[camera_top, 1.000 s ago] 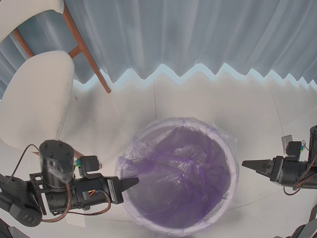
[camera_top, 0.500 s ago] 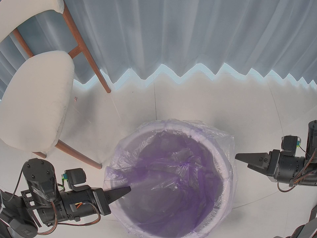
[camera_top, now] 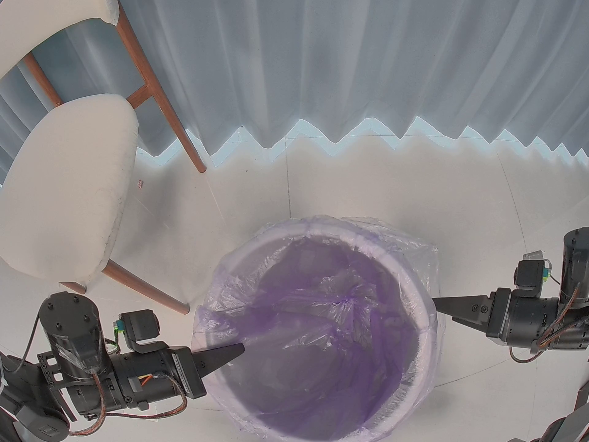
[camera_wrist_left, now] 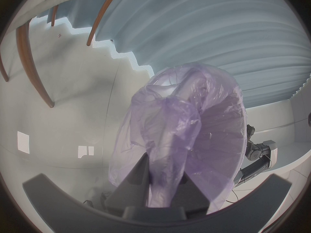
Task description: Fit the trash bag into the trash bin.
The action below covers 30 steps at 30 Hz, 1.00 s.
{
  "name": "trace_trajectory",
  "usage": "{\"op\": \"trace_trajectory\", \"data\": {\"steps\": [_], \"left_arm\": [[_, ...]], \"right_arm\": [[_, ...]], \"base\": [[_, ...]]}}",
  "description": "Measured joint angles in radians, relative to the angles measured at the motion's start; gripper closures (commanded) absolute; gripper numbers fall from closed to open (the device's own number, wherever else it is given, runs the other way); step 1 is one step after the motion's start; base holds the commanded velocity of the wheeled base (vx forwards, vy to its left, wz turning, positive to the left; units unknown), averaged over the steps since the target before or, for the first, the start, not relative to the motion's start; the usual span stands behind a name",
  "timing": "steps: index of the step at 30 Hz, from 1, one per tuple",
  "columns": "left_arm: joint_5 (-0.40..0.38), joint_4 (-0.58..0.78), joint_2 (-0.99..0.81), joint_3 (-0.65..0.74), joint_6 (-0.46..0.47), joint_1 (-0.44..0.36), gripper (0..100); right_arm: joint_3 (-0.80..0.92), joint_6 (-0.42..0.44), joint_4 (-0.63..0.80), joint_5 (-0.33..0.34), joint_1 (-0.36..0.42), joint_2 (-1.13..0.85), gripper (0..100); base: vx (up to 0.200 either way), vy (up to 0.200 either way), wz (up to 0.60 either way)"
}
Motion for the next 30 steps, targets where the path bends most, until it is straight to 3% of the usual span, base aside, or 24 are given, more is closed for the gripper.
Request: {"op": "trace_trajectory", "data": {"steps": [17, 30], "left_arm": [[-0.004, -0.036, -0.006, 0.003, -0.016, -0.008, 100], [-0.003, -0.047, -0.016, 0.011, -0.017, -0.003, 100]], "right_arm": [[0.003, -0.005, -0.001, 0.000, 0.026, 0.020, 100], [0.017, -0.083, 0.002, -0.007, 0.007, 0.015, 100]], "base": [[0.000, 0.000, 0.00], [0.000, 0.000, 0.00]]}}
